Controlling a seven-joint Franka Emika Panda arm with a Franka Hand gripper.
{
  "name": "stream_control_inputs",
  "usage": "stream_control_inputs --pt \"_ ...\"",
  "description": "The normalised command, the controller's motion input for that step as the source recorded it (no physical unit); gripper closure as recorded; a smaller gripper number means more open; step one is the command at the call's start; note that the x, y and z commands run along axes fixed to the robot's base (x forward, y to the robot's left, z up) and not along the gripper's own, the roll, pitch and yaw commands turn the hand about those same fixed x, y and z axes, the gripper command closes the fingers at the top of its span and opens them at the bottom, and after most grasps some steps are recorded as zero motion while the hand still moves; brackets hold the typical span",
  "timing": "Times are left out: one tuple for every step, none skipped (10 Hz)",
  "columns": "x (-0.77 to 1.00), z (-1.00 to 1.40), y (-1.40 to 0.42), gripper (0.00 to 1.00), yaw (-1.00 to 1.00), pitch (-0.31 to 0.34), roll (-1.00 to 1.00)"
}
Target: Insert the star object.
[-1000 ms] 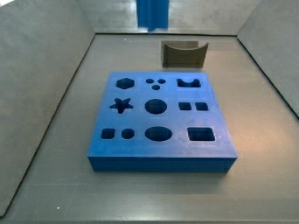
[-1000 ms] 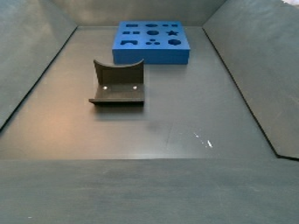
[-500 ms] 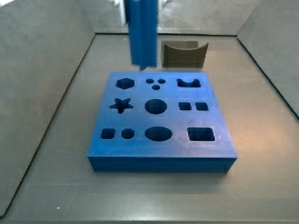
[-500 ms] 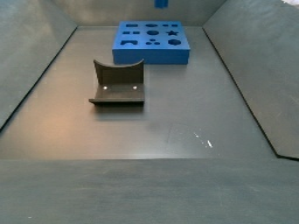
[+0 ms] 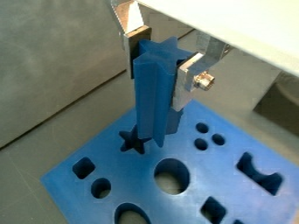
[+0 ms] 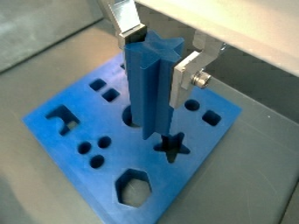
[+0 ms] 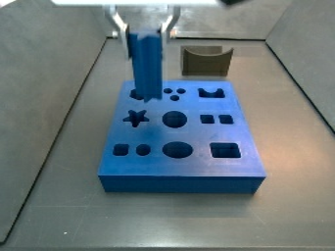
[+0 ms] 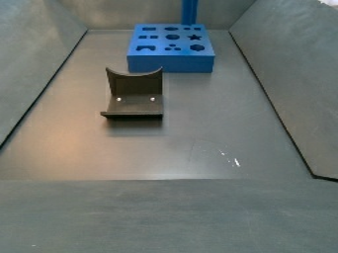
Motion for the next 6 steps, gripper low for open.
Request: stream_control_inputs --pt "-0.16 -0.79 0.00 1.00 0.00 0.003 -0.06" --pt "-0.11 -0.73 0.00 1.00 0.00 0.000 -0.01" --pt "-0.03 -0.47 0.00 1.00 0.00 0.000 0.00" --pt "0.00 -0.30 -0.02 1.00 0.00 0.021 0.07" --pt "0.00 -0.31 -0.07 1.00 0.00 0.039 0.14" --pt "0.00 -0.50 -0.14 1.00 0.00 0.011 0.13"
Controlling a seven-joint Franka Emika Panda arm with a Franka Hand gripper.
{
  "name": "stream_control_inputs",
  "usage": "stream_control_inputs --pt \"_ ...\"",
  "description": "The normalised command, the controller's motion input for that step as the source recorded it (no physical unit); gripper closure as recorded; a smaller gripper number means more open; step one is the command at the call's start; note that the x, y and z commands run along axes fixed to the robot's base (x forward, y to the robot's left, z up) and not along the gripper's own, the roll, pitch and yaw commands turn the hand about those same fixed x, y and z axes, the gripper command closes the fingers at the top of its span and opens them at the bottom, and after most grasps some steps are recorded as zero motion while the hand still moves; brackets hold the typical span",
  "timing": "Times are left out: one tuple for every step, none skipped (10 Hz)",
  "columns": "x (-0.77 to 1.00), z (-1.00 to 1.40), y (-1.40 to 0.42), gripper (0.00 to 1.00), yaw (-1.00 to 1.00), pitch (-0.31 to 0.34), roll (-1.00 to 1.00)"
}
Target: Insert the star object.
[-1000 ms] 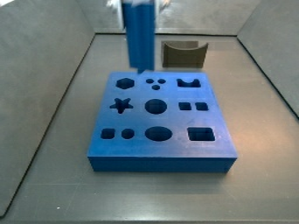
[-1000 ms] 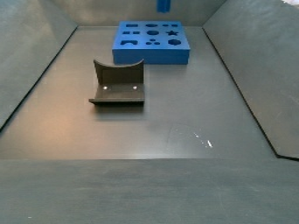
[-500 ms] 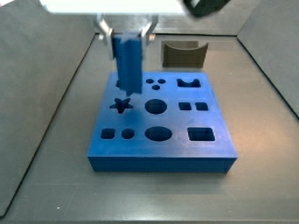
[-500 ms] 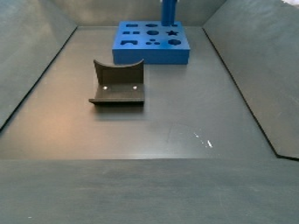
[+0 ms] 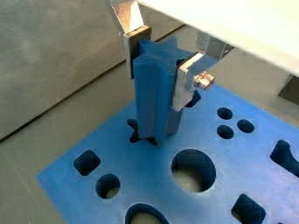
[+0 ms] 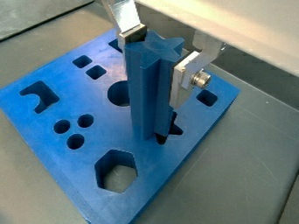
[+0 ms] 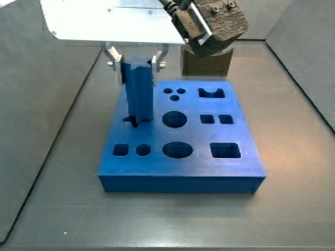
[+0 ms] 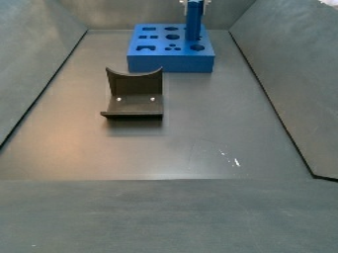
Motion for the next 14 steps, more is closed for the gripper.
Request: stream_control_inputs --pt "0.00 -0.48 -0.30 1.00 0.03 0.031 0.19" --pt "0.00 -0.45 -0.30 1.00 0.33 0.000 0.16" --pt "0.00 -0.38 -0.24 1.00 0.47 0.000 0.18" --pt "-0.07 -0.33 -0.01 1.00 0.57 0.000 0.16" --pt "-0.03 -0.30 0.00 1.00 0.56 0.000 0.12" --pt "0.00 -0.25 0.07 1.00 0.41 0.000 0.13" --pt "0.00 -0.22 0.10 1.00 0.36 0.000 0.21" --pt "-0.01 -0.21 0.08 1.00 0.33 0.000 0.25" --pt "-0.05 -0.19 0.05 1.00 0.31 0.000 0.23" --pt "-0.10 -0.10 0.00 1.00 0.34 0.000 0.29" --pt "-0.13 -0.21 0.02 1.00 0.61 -0.010 0.23" --pt "-0.13 -0.24 0.01 1.00 0.64 -0.024 0.18" --pt "-0.01 -0.29 0.00 1.00 0.46 -0.006 0.17" --pt "0.00 -0.46 -0.01 1.00 0.16 0.000 0.16"
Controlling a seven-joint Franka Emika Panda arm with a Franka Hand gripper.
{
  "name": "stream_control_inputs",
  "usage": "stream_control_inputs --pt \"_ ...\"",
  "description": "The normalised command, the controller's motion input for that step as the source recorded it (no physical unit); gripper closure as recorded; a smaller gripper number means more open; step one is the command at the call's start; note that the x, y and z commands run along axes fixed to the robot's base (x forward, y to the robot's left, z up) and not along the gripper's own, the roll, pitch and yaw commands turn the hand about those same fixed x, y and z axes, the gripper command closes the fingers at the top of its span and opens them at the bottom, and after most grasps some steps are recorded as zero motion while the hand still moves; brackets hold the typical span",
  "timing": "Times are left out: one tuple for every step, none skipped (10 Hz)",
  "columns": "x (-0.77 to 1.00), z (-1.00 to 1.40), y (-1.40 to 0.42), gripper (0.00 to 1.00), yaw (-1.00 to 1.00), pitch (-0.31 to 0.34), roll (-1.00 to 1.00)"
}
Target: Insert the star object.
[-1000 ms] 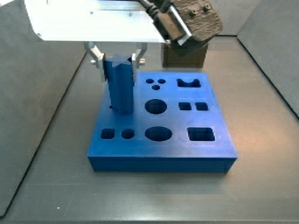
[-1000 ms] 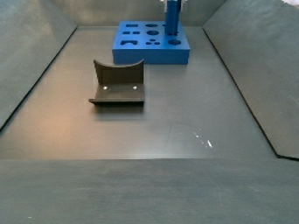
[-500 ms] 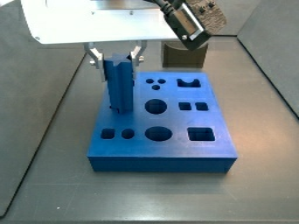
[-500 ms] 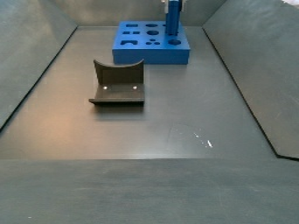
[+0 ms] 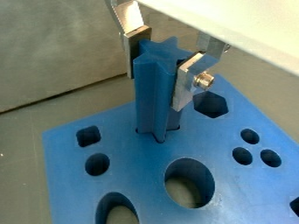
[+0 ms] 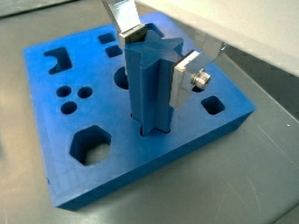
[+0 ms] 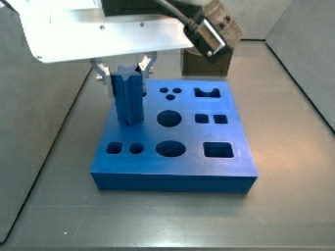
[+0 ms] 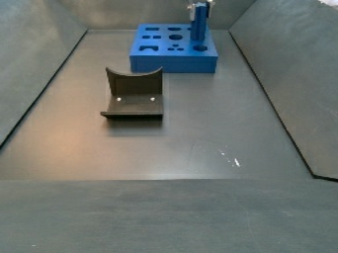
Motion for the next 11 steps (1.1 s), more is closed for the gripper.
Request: stream_control_inputs --pt "0.02 -0.68 -0.05 1.00 0.01 0.000 0.17" --pt "0.11 -0.80 -0.09 1.00 0.00 0.000 0.17" --pt "0.03 -1.00 -0.08 1.00 -0.05 -0.047 0.13" --pt "0.00 -1.00 -0.08 1.00 -0.01 -0.121 0.00" --pt "0.00 -1.00 -0.03 1.00 0.00 -0.126 0.00" --pt "0.00 -1.00 -0.03 1.00 0.00 -0.113 0.00" --pt "0.00 -1.00 -0.03 1.00 0.00 -0.081 -0.01" --pt "-0.05 -1.00 0.00 1.00 0.00 -0.050 0.00" --pt "-0.09 -1.00 0.00 1.00 -0.03 -0.011 0.02" --pt "-0.01 -1.00 0.00 1.00 -0.01 -0.050 0.00" --pt "0.00 -1.00 0.00 1.00 0.00 -0.106 0.00"
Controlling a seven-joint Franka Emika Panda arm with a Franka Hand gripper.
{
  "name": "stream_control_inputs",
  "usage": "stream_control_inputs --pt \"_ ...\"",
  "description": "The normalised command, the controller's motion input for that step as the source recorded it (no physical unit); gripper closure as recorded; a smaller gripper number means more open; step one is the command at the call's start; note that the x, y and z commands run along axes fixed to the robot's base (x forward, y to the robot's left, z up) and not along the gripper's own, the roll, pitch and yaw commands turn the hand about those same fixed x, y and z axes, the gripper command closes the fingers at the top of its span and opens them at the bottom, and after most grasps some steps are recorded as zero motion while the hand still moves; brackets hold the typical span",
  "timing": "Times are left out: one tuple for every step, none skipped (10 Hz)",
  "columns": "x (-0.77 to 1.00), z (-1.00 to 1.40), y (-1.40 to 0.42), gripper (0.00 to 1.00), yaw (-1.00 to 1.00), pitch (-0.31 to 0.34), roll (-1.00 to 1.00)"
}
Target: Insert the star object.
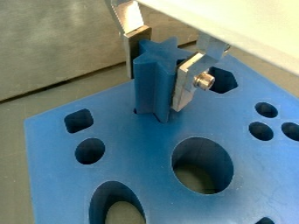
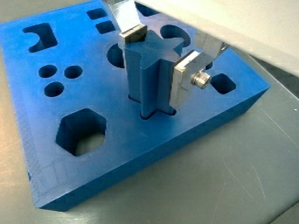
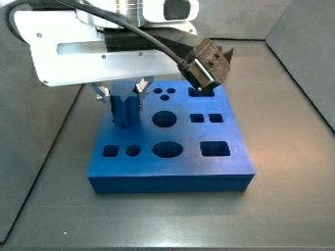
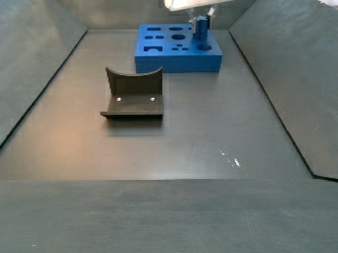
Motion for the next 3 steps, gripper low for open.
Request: stream_control_inputs --pt "0.00 -0.55 0.00 1.00 -0.06 -0.021 -0.11" --pt "0.00 -0.08 0.05 1.00 0.00 -0.019 -0.12" --pt "0.00 0.00 0.00 1.00 0.00 0.000 0.00"
